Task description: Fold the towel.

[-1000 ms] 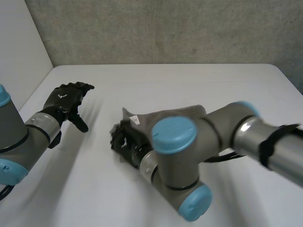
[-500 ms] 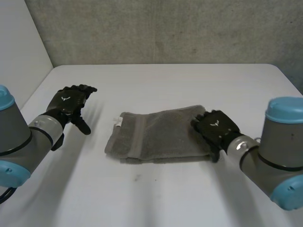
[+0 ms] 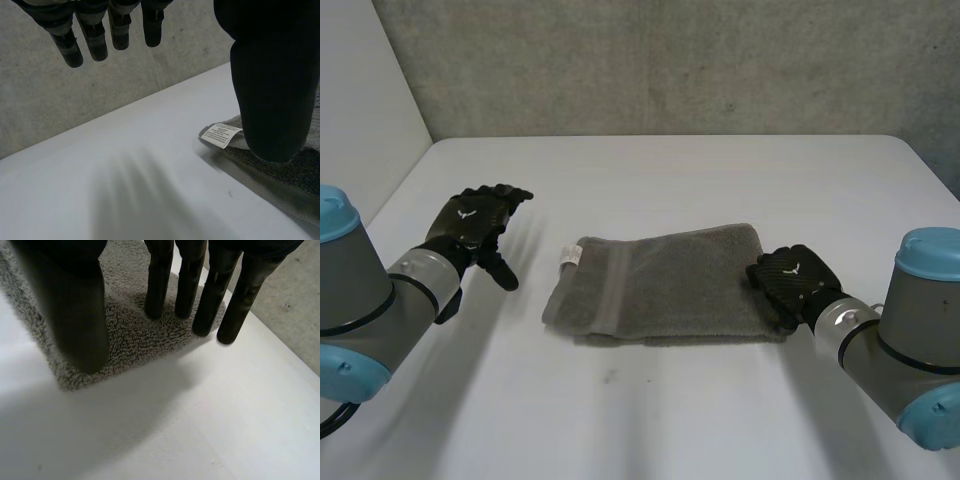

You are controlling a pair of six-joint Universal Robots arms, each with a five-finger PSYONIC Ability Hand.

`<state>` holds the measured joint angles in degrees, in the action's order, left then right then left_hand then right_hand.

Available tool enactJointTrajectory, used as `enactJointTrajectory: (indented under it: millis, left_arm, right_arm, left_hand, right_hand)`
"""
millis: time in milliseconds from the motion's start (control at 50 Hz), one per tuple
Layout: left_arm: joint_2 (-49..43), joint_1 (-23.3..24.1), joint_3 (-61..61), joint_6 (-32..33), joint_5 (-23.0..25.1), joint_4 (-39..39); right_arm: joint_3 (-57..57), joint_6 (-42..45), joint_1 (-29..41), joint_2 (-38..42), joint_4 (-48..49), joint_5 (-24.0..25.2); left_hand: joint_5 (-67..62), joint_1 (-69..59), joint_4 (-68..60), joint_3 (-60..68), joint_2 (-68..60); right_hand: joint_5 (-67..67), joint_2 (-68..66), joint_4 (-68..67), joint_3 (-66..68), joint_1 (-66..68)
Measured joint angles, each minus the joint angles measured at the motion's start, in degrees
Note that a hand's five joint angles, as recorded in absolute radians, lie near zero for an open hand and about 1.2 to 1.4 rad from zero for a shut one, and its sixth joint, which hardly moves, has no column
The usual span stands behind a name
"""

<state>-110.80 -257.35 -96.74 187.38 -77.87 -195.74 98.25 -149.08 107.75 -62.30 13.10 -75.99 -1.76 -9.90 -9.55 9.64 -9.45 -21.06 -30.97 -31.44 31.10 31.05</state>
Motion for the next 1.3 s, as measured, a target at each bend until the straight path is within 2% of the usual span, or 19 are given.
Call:
enactJointTrajectory:
  millis: [100,380,500,620,660,740,800,840,980,1140,1240,1300]
  left_arm:
    - [0.1,0.0,0.0,0.0,0.0,0.0]
    - [0.2,0.0,0.0,0.1,0.0,0.0]
    - [0.3,0.0,0.0,0.1,0.1,0.0]
    - [0.3,0.0,0.0,0.1,0.1,0.0]
    - [0.3,0.0,0.0,0.1,0.1,0.0]
    - [0.3,0.0,0.0,0.1,0.1,0.0]
    - [0.3,0.0,0.0,0.1,0.1,0.0]
    - [0.3,0.0,0.0,0.1,0.1,0.0]
    - [0.4,0.0,-0.1,0.1,0.1,0.1]
    - [1.3,0.8,0.1,0.1,0.1,0.2]
    - [2.2,1.9,0.5,0.0,0.1,0.5]
    - [2.9,2.7,0.9,-0.1,0.1,0.7]
  right_arm:
    - [0.6,-2.9,0.2,-0.4,-0.4,0.0]
    - [1.1,-8.9,0.3,-0.6,-0.3,0.2]
    - [0.8,-10.8,0.1,-0.5,-0.6,0.3]
    - [0.8,-12.7,0.1,-0.6,-2.1,1.8]
    - [0.8,-13.3,0.1,-0.5,-2.8,2.7]
    - [0.7,-13.8,0.1,-0.2,-3.0,3.5]
    - [0.6,-13.7,-0.1,0.3,-1.9,3.5]
    - [0.5,-13.4,-0.4,0.6,-1.0,3.3]
    - [0.3,-11.2,-2.6,0.3,1.3,2.1]
    - [0.8,3.8,-7.0,-5.8,-0.7,1.2]
    - [-2.6,9.4,-3.4,-7.2,-1.7,0.9]
    - [-6.7,10.4,2.8,-6.4,-1.8,0.8]
  left_hand:
    - [0.0,0.0,0.0,0.0,0.0]
    - [0.0,0.0,0.0,0.0,0.0]
    - [0.0,0.0,0.0,0.0,0.0]
    - [0.0,0.0,0.0,0.0,0.0]
    - [0.0,0.0,0.0,0.0,0.0]
    - [0.0,0.0,0.0,0.0,0.0]
    - [0.0,0.0,0.0,0.0,0.0]
    - [0.0,0.0,0.0,0.0,0.0]
    - [0.0,0.0,0.0,0.0,0.0]
    - [0.0,0.0,0.0,0.0,0.0]
    - [0.0,0.0,0.0,0.0,0.0]
    - [0.0,0.0,0.0,0.0,0.0]
  right_hand:
    - [3.4,2.6,3.6,-3.2,-3.8]
    - [1.0,2.5,2.6,-1.8,-1.4]
    - [4.2,2.7,3.0,-2.7,-3.3]
    - [2.8,2.3,2.5,-2.1,-2.3]
    - [-1.4,-0.6,-0.7,1.2,1.5]
    - [-15.6,-16.1,-14.8,15.3,16.0]
    - [-38.4,-38.7,-37.8,37.1,38.6]
    - [-44.6,-42.7,-44.2,43.8,43.2]
    - [-45.3,-42.8,-45.5,45.5,43.7]
    - [-45.3,-42.8,-45.5,45.5,44.2]
    - [-45.3,-42.8,-45.5,45.5,44.4]
    - [-45.3,-42.8,-45.6,45.5,44.5]
